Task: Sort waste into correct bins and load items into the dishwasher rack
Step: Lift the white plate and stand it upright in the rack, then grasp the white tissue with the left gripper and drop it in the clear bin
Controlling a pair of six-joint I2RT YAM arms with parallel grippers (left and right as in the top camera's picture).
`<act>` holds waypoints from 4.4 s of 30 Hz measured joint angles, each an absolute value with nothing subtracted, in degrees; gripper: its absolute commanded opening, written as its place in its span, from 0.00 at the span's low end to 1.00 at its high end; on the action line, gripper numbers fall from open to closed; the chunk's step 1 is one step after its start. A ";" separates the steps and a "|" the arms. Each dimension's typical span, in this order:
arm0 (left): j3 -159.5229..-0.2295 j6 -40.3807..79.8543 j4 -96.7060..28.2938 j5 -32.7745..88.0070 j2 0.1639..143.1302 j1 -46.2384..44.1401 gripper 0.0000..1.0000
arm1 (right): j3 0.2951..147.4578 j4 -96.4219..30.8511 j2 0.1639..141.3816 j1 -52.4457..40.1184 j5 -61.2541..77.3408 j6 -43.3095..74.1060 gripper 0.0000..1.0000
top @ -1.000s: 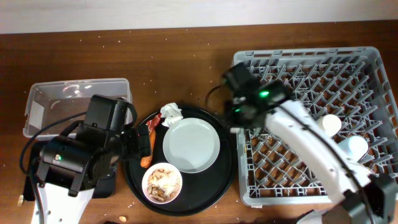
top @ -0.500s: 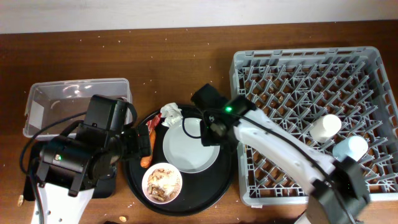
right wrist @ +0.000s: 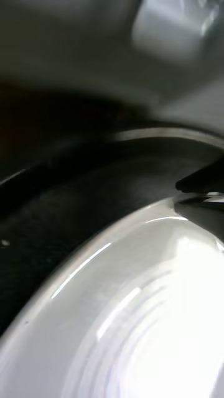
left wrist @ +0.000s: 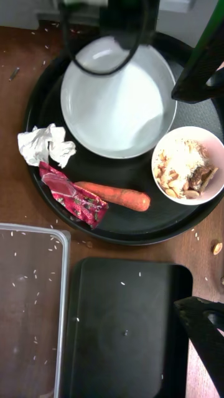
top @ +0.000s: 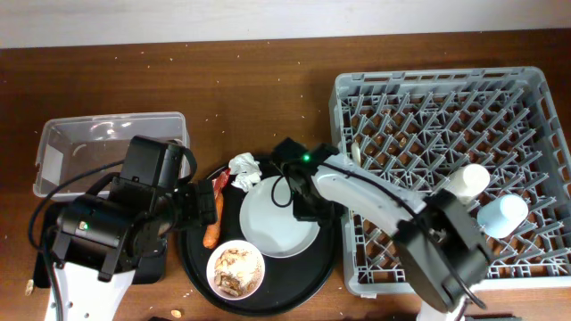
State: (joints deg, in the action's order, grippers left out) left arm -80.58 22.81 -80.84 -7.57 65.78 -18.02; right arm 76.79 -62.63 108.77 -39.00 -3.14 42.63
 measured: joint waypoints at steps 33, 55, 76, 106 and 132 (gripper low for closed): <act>-80.60 22.81 -80.82 -7.57 65.78 -18.02 0.99 | 96.88 -63.86 103.46 -5.13 -54.96 15.07 0.04; -80.64 22.81 -80.84 -7.57 65.84 -18.02 0.99 | 105.65 -90.24 74.32 -5.02 18.22 8.58 0.99; -80.64 22.81 -80.84 -7.57 65.84 -18.02 0.99 | 105.47 -87.24 56.69 -5.02 19.64 5.32 0.99; -61.60 19.68 -47.31 -5.04 73.87 -34.70 0.78 | 105.49 -84.86 62.50 -5.02 5.85 12.03 0.99; -80.05 11.53 -47.92 -18.98 89.03 -1.56 0.87 | 105.49 -95.85 67.02 -5.02 9.34 12.05 0.99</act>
